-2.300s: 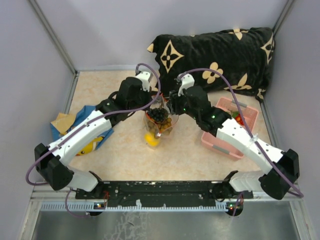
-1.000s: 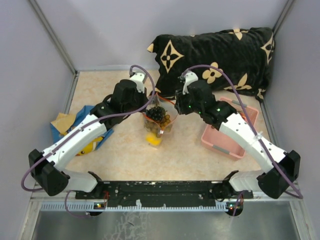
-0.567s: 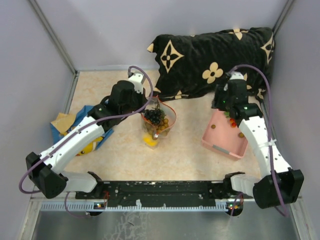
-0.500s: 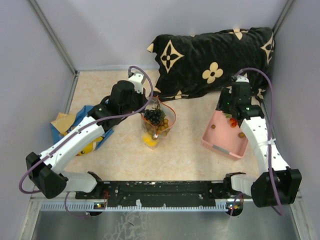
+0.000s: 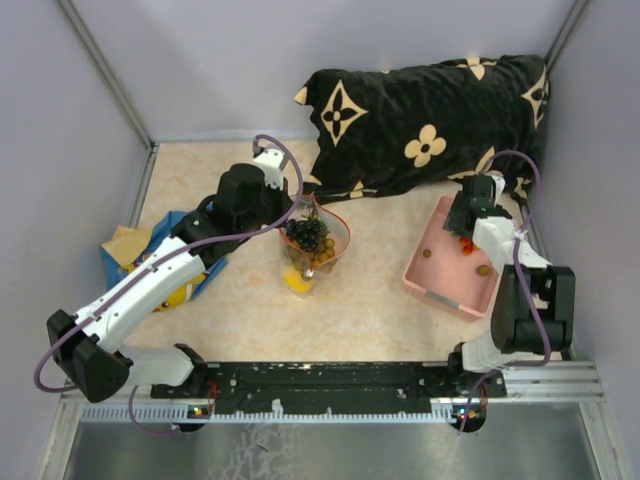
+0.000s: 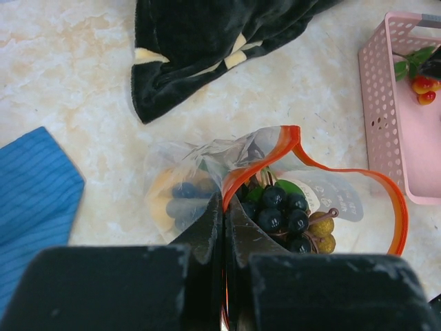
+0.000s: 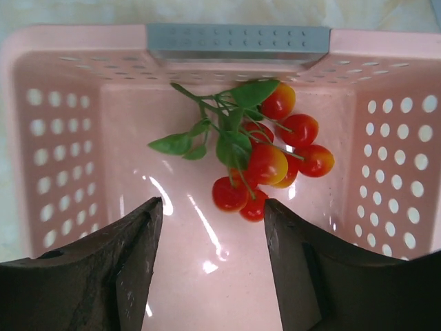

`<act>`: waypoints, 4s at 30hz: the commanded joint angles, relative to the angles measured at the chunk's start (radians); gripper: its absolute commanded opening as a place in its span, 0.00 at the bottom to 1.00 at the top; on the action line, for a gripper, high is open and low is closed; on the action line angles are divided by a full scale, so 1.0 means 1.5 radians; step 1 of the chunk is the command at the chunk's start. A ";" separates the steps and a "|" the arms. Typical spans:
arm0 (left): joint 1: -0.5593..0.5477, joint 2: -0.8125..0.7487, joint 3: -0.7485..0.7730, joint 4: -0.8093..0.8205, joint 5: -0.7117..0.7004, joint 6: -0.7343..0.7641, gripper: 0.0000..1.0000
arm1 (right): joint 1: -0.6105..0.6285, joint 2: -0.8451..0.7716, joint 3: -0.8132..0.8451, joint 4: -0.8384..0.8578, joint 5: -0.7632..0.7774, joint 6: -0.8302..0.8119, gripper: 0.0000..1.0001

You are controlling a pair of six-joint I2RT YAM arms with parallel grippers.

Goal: Place the food in the zip-top bag and seal the zipper
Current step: Pick up the fake fruit from the bin, then place the fake fruit in the zipper food storage bag.

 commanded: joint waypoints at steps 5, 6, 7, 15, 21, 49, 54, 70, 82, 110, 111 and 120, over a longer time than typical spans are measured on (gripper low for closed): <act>0.002 -0.020 -0.002 0.041 0.002 0.010 0.00 | -0.036 0.116 0.051 0.072 0.033 -0.022 0.67; 0.002 -0.021 -0.002 0.041 0.004 0.010 0.00 | -0.039 0.126 0.055 0.075 0.030 -0.026 0.68; 0.002 -0.020 -0.003 0.041 0.005 0.010 0.00 | -0.039 0.131 0.056 0.081 0.031 -0.032 0.69; 0.002 -0.014 -0.003 0.041 0.001 0.011 0.00 | -0.054 0.188 0.060 0.104 0.013 -0.038 0.69; 0.002 -0.013 -0.004 0.043 0.001 0.011 0.00 | -0.054 0.212 0.059 0.101 -0.010 -0.040 0.63; 0.002 0.009 -0.016 0.062 -0.045 -0.015 0.00 | -0.018 -0.156 -0.099 0.069 -0.102 0.024 0.11; 0.004 0.016 -0.014 0.062 -0.048 -0.016 0.00 | 0.045 -0.245 -0.067 0.029 -0.122 0.023 0.10; 0.007 0.023 0.010 0.041 -0.047 -0.028 0.00 | 0.404 -0.328 0.061 0.079 -0.211 0.017 0.08; 0.007 0.026 0.016 0.043 -0.001 -0.025 0.00 | 0.502 -0.203 0.080 0.265 -0.372 0.034 0.09; 0.007 -0.012 0.014 0.073 0.065 -0.029 0.00 | 0.508 0.053 0.131 0.263 -0.403 0.015 0.15; 0.007 -0.013 0.014 0.074 0.064 -0.032 0.00 | 0.508 0.057 0.137 0.246 -0.401 0.011 0.15; 0.009 -0.025 0.014 0.074 0.008 -0.056 0.00 | 0.510 0.038 0.122 0.146 -0.277 -0.034 0.17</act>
